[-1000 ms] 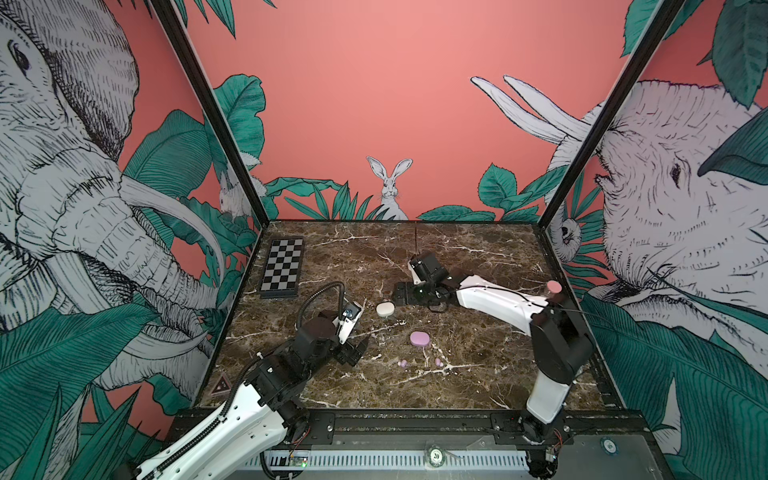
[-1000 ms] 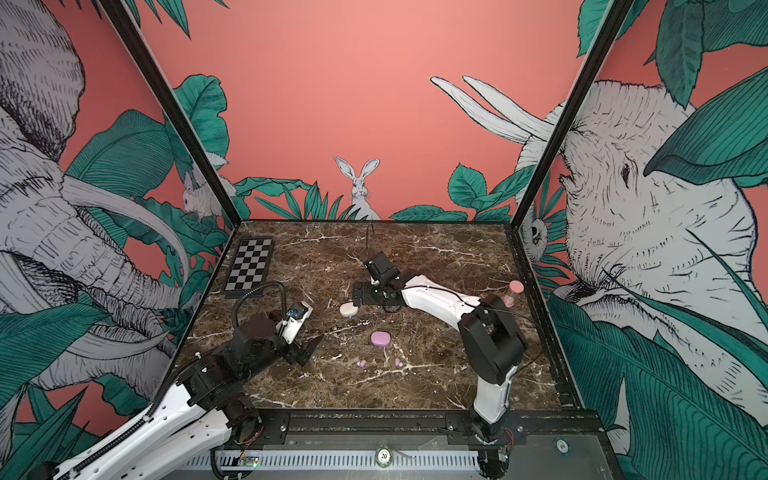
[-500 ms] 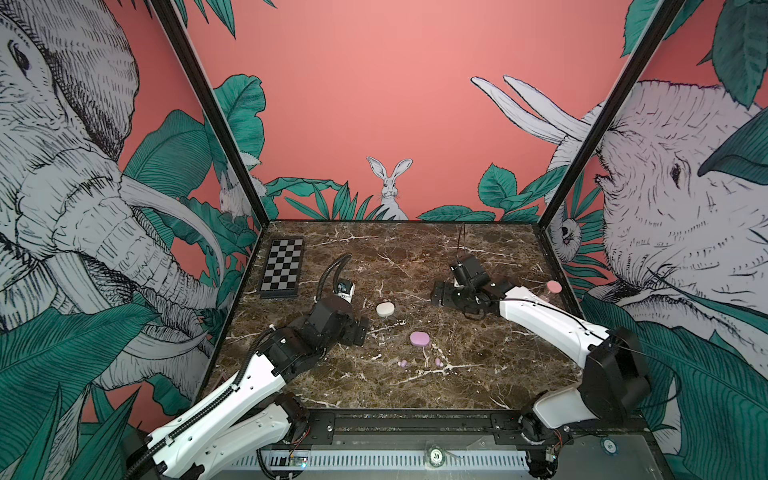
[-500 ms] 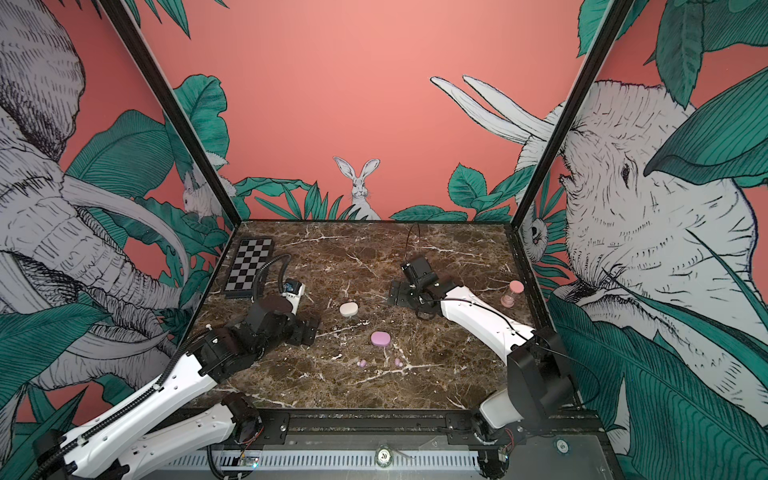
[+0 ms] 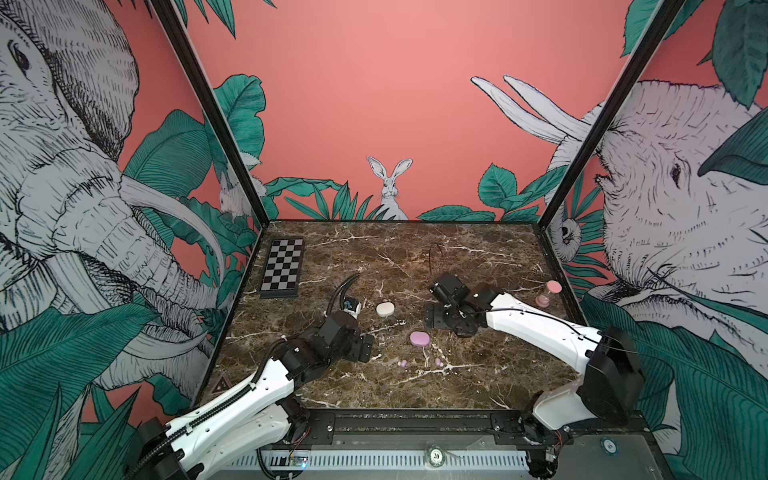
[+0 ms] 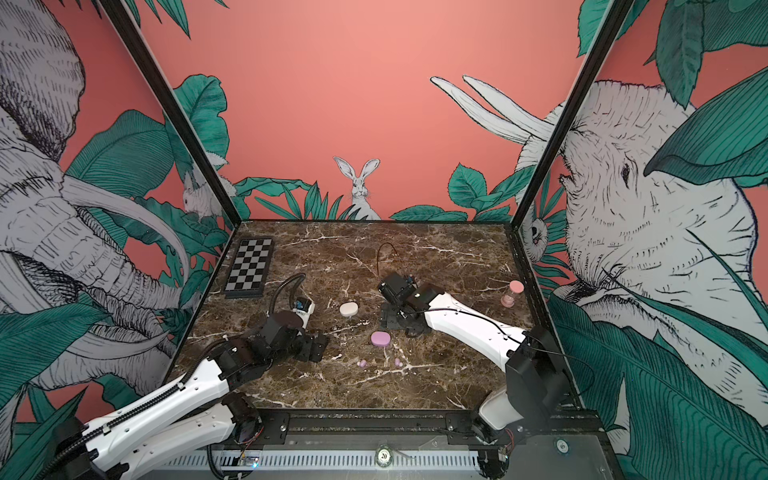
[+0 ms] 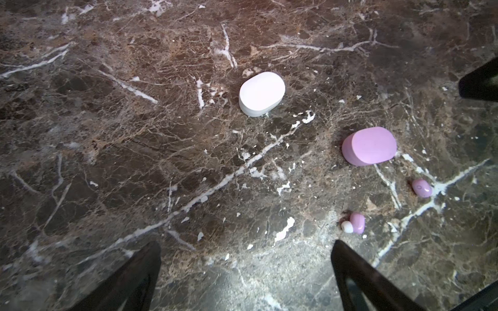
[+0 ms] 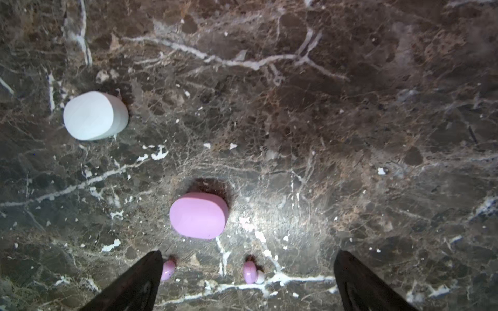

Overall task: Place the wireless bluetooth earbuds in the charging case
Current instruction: 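Move the right gripper over the pink case while the left gripper draws back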

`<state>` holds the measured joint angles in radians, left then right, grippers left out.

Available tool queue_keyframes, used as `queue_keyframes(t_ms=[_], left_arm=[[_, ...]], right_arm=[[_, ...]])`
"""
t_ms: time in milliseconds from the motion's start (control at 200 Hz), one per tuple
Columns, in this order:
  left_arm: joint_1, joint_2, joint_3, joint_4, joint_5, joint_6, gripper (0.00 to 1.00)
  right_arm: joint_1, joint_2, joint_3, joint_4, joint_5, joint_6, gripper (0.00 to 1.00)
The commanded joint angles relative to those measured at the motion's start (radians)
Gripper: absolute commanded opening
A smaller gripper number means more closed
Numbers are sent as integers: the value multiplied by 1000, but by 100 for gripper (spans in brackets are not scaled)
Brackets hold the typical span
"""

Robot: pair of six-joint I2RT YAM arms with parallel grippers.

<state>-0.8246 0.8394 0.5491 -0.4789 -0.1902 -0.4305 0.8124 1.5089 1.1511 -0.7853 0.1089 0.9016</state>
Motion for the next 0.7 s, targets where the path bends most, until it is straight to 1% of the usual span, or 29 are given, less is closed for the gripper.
queue_keyframes(t_ms=[0, 90, 200, 215, 360, 430, 515, 570, 645, 695], left_arm=[[-22, -10, -46, 60, 0, -7, 99], [-49, -20, -79, 94, -14, -1, 99], [-105, -17, -98, 115, -56, 21, 99], [-113, -15, -100, 119, -63, 25, 99], [-183, -15, -121, 154, -123, 56, 99], [-192, -18, -134, 175, -116, 66, 99], [-201, -22, -151, 199, -104, 73, 99], [-209, -24, -156, 204, -112, 77, 99], [-216, -29, -158, 203, -120, 79, 99], [-220, -33, -160, 207, -118, 81, 99]], right_arm=[[27, 37, 40, -72, 33, 64, 98], [49, 68, 42, -43, -16, 91, 98], [66, 83, 55, -41, -28, 130, 98], [68, 109, 57, -43, -31, 135, 98], [83, 156, 82, -31, -58, 161, 97], [85, 189, 102, -39, -67, 167, 96], [86, 225, 119, -41, -86, 169, 92], [87, 244, 130, -52, -80, 173, 90], [87, 270, 141, -53, -80, 166, 89], [87, 283, 144, -48, -82, 163, 86]])
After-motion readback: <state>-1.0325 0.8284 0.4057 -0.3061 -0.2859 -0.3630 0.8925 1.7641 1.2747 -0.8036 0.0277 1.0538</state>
